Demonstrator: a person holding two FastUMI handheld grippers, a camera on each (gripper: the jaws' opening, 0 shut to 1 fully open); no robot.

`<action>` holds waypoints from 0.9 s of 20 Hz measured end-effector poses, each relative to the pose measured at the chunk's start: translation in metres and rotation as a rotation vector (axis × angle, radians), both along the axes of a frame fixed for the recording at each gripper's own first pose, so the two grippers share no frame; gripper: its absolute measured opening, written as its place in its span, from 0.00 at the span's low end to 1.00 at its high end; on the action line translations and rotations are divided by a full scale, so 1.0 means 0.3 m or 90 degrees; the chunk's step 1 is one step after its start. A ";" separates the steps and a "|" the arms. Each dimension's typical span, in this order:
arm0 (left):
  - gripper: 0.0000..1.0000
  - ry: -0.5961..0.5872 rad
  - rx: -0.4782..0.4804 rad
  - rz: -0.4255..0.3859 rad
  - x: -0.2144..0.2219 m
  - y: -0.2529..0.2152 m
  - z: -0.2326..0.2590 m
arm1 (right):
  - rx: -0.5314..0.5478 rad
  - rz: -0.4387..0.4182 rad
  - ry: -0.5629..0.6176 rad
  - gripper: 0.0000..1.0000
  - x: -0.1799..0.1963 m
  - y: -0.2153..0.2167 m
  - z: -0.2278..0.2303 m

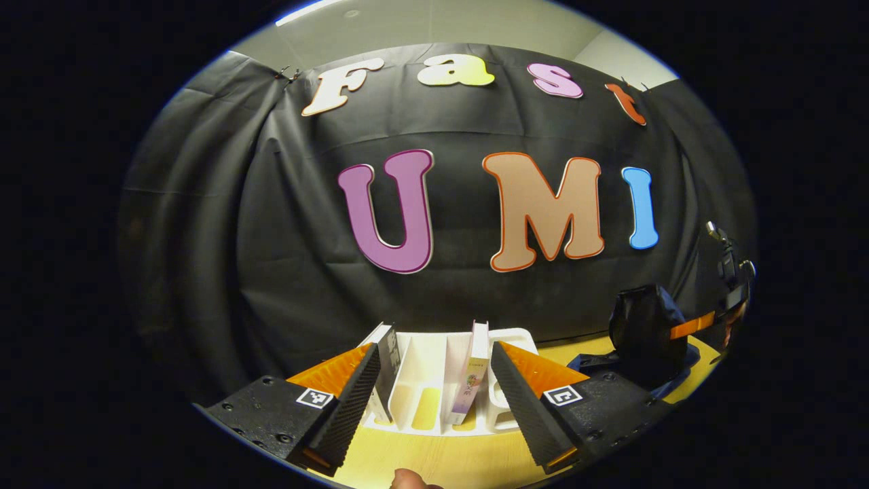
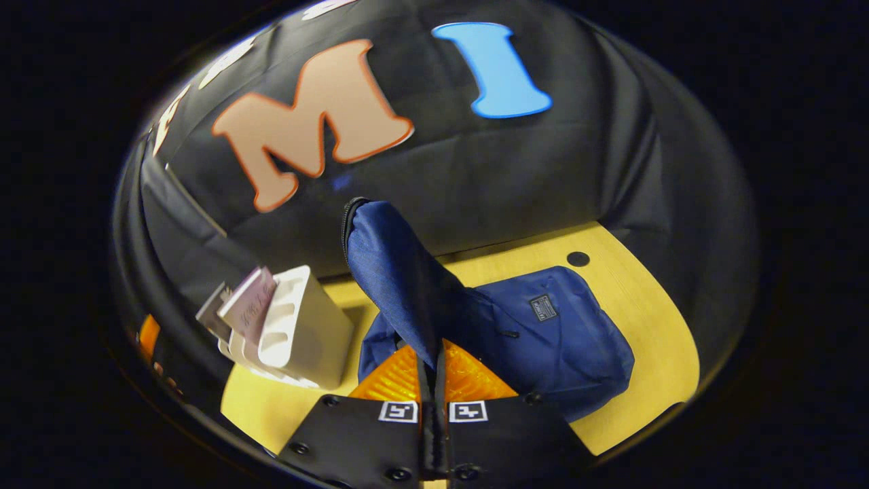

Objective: Open the schoolbag, grab two books from the bookshelf and put them into the schoolbag.

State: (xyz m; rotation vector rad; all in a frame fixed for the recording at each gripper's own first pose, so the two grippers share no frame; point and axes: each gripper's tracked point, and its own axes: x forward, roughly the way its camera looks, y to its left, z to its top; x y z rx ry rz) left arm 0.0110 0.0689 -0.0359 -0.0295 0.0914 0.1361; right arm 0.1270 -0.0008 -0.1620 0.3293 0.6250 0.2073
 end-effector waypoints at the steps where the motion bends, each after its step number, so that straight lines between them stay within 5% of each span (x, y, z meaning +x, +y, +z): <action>1: 0.96 0.000 0.001 -0.007 0.017 -0.011 0.001 | 0.028 -0.022 0.000 0.03 -0.004 -0.024 0.009; 8: 0.95 0.054 0.009 -0.043 0.195 -0.070 -0.072 | 0.207 -0.137 0.018 0.04 -0.035 -0.125 0.018; 18: 0.96 0.367 -0.009 -0.100 0.531 -0.098 -0.422 | 0.219 -0.139 0.008 0.02 -0.049 -0.144 0.015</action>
